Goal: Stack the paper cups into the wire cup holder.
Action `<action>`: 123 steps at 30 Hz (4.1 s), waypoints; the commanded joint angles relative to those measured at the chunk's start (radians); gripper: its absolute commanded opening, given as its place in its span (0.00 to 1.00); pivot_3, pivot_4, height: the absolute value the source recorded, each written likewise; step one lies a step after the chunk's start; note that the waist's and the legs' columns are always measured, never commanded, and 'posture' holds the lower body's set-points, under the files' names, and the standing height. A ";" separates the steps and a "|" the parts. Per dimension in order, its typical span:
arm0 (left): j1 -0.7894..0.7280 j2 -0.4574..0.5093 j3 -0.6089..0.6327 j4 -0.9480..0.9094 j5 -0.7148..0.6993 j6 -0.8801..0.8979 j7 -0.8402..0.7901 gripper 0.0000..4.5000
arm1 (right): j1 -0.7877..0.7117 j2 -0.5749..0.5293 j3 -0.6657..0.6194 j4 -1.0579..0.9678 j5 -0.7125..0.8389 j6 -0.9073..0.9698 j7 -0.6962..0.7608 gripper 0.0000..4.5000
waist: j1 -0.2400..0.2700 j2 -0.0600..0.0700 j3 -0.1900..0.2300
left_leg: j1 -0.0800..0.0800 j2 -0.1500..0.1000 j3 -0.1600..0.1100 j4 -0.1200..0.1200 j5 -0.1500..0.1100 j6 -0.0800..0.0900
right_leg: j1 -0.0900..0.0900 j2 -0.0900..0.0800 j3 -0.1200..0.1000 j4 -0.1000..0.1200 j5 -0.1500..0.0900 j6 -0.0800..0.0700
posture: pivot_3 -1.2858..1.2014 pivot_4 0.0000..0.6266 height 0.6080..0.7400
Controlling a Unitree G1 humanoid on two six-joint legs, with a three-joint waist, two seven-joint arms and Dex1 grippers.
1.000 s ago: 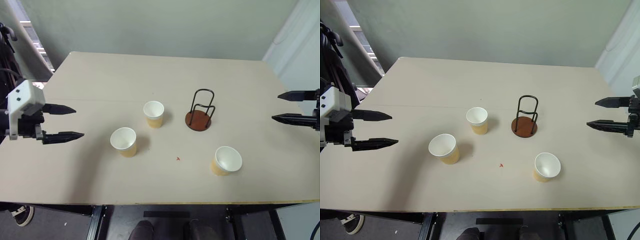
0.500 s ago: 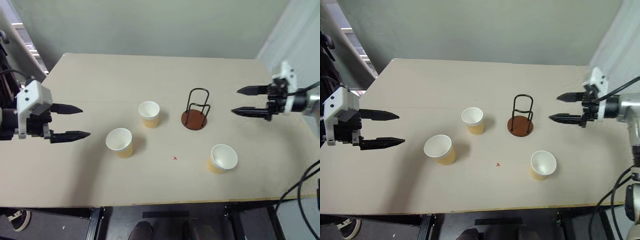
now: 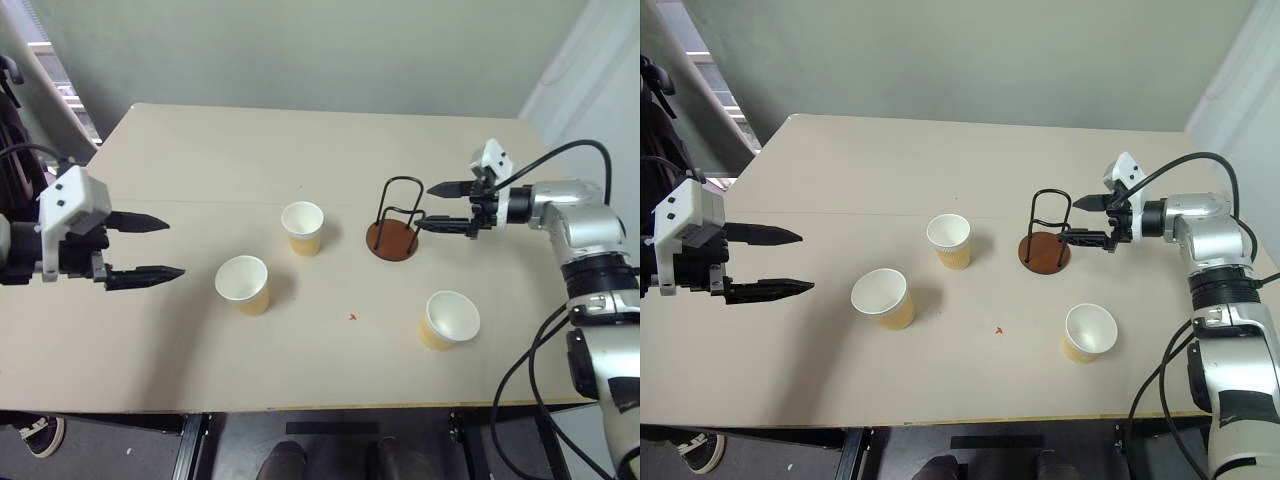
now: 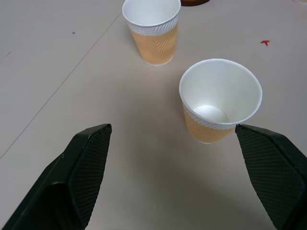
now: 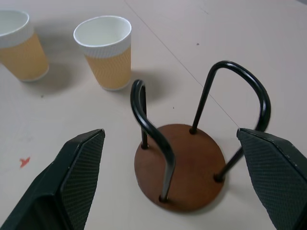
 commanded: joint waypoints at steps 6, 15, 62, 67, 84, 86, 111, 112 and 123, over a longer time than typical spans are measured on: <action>0.028 0.012 0.075 -0.047 -0.019 0.014 0.011 1.00 | -0.024 0.004 -0.012 0.011 -0.012 -0.028 0.039 0.70 | 0.000 0.000 0.000 | 0.000 0.000 0.000 0.000 0.000 0.000 | 0.000 0.000 0.000 0.000 0.000 0.000 | 0.52 0.24 1.00; 0.031 0.018 0.085 -0.049 -0.016 0.015 0.010 1.00 | -0.005 0.029 -0.012 0.005 -0.024 -0.030 0.036 0.00 | 0.000 0.000 0.000 | 0.000 0.000 0.000 0.000 0.000 -0.001 | 0.000 0.000 0.000 0.000 0.000 0.000 | 0.52 0.24 1.00; 0.114 0.009 0.087 -0.346 -0.198 0.163 -0.067 1.00 | 0.226 -0.106 0.234 -0.859 0.132 0.146 0.315 0.00 | -0.005 -0.001 0.000 | 0.001 -0.002 0.002 0.001 0.000 -0.001 | 0.002 0.003 0.000 -0.007 0.000 0.000 | 0.52 0.24 1.00; 0.137 0.019 0.103 -0.351 -0.198 0.166 -0.075 1.00 | 0.229 -0.101 0.239 -0.859 0.119 0.143 0.303 0.00 | -0.005 -0.001 -0.001 | 0.001 -0.002 0.003 0.001 0.000 -0.001 | 0.003 0.004 0.000 -0.007 0.000 0.000 | 0.52 0.24 1.00; 0.078 0.028 0.053 -0.335 -0.208 0.158 -0.090 1.00 | 0.134 -0.187 0.189 -0.900 0.244 0.242 0.318 0.68 | -0.004 -0.001 0.000 | 0.001 -0.002 0.003 0.001 0.000 -0.001 | 0.004 0.004 0.000 -0.007 0.000 0.000 | 0.52 0.24 1.00; 0.053 0.028 0.029 -0.318 -0.202 0.149 -0.098 1.00 | 0.081 -0.235 0.144 -0.890 0.285 0.243 0.318 0.83 | -0.003 -0.001 0.000 | 0.001 -0.002 0.003 0.001 0.000 -0.001 | 0.003 0.004 0.000 -0.007 0.000 0.000 | 0.52 0.24 1.00; -0.110 -0.026 -0.139 -0.217 -0.139 0.090 -0.150 1.00 | 0.548 -0.543 0.080 -1.044 0.116 0.179 0.170 0.92 | -0.004 -0.002 0.000 | 0.002 0.002 0.000 0.001 -0.001 0.001 | 0.005 0.003 0.001 -0.011 0.001 0.002 | 0.52 0.24 1.00; -0.103 -0.025 -0.133 -0.221 -0.141 0.093 -0.148 1.00 | 0.556 -0.540 0.092 -1.036 0.100 0.164 0.173 0.92 | -0.004 -0.002 0.000 | 0.002 0.002 0.000 0.001 -0.001 0.001 | 0.006 0.003 0.001 -0.011 0.001 0.002 | 0.52 0.24 1.00; -0.069 -0.014 -0.091 -0.235 -0.144 0.100 -0.139 1.00 | 0.537 -0.476 0.164 -0.984 0.005 0.081 0.196 0.32 | -0.003 -0.002 -0.001 | 0.002 0.003 0.000 0.001 -0.001 0.001 | 0.006 0.004 0.001 -0.011 0.002 0.003 | 0.52 0.24 1.00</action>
